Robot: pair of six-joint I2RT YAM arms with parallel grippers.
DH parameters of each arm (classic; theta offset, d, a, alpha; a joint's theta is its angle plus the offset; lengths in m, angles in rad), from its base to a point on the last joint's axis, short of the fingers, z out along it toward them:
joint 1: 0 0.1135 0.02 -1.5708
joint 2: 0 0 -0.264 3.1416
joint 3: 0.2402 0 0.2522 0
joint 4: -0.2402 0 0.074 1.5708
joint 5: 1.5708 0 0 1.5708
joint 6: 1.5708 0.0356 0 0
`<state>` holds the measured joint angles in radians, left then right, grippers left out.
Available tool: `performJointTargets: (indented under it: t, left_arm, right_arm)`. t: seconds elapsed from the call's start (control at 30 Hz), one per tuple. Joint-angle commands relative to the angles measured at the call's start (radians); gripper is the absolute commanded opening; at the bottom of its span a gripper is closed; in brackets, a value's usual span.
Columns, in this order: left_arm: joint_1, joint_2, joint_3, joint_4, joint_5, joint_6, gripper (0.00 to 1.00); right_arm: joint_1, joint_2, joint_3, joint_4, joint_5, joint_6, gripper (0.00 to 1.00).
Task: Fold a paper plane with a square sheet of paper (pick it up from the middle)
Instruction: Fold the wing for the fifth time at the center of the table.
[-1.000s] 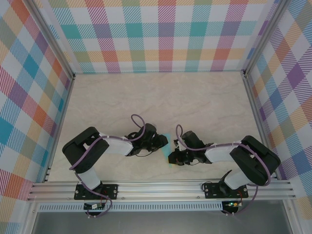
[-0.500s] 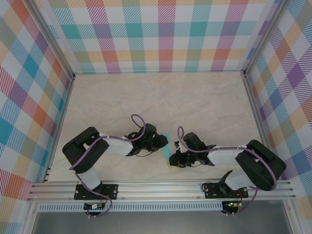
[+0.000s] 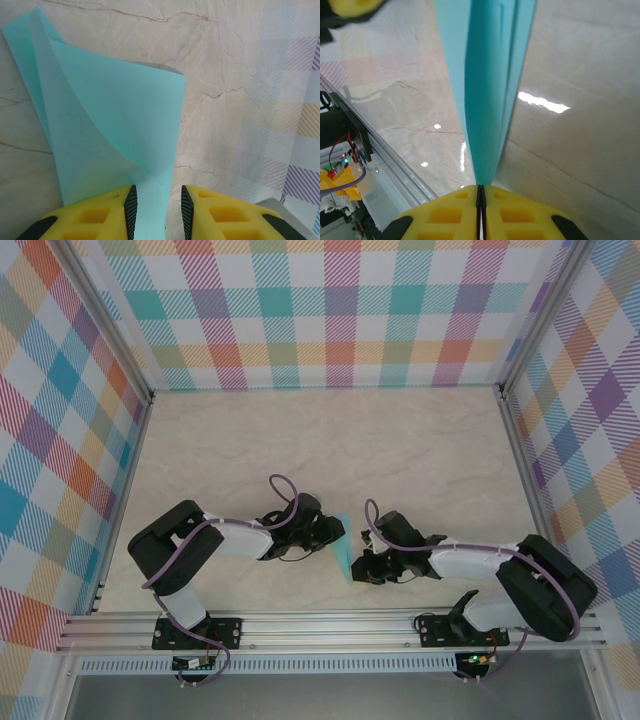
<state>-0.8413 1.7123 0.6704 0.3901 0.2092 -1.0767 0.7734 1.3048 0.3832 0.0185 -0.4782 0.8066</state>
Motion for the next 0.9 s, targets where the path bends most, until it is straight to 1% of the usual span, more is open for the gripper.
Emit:
performJointTargets:
  t: [0.0,0.1,0.27,0.37,0.43,0.57,0.73,0.87]
  left_arm:
    - [-0.006,0.009,0.016,-0.033,-0.002,0.015,0.31]
    - [-0.007,0.013,0.020,-0.033,0.001,0.015,0.31]
    - [-0.006,0.018,0.021,-0.027,0.004,0.014,0.32]
    - [-0.006,0.017,0.021,-0.022,0.009,0.014,0.31]
    - [-0.007,0.013,0.021,-0.022,0.008,0.015,0.32]
    - [-0.006,-0.007,0.029,-0.017,0.025,0.038,0.34]
    - [-0.006,-0.097,0.085,-0.128,0.022,0.140,0.39]
    - [-0.006,-0.209,0.099,-0.248,-0.050,0.205,0.41]
  right_arm:
    - [0.000,-0.044,0.060,-0.027,0.062,0.000,0.11]
    - [-0.006,-0.019,0.082,0.037,0.059,0.029,0.10]
    - [-0.022,0.085,0.113,0.109,0.052,0.063,0.10]
    - [-0.028,0.150,0.105,0.184,0.018,0.084,0.10]
    - [-0.028,0.184,0.104,0.176,0.027,0.083,0.10]
    - [-0.028,0.218,0.087,0.101,0.078,0.058,0.08]
    - [-0.036,0.237,0.045,0.101,0.099,0.057,0.08]
    - [-0.037,0.257,0.027,0.135,0.090,0.065,0.07]
